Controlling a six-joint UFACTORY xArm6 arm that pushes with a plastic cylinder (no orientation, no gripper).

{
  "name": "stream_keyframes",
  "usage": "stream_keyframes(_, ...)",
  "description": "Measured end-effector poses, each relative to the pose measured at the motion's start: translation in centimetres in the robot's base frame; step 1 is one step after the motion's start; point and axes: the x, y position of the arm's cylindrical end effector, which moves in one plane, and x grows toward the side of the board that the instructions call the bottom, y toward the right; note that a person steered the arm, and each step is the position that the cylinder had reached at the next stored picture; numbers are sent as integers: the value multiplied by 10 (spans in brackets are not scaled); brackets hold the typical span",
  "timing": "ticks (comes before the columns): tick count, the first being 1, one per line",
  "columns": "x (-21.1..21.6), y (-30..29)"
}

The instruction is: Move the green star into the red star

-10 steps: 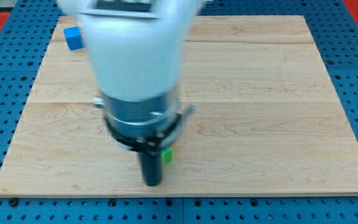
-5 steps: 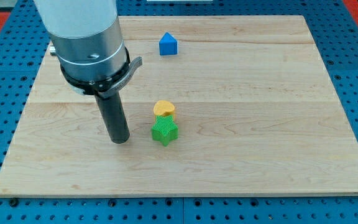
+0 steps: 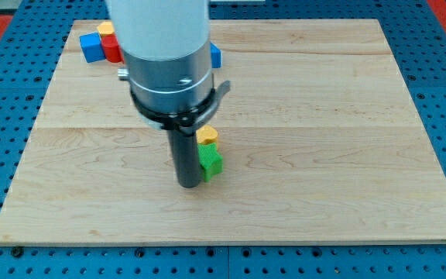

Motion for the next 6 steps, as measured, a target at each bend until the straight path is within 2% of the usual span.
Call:
stream_keyframes(2,-2,15)
stream_keyframes(4,-43,0)
stream_keyframes(5,-17,38)
stream_keyframes(6,-46,50)
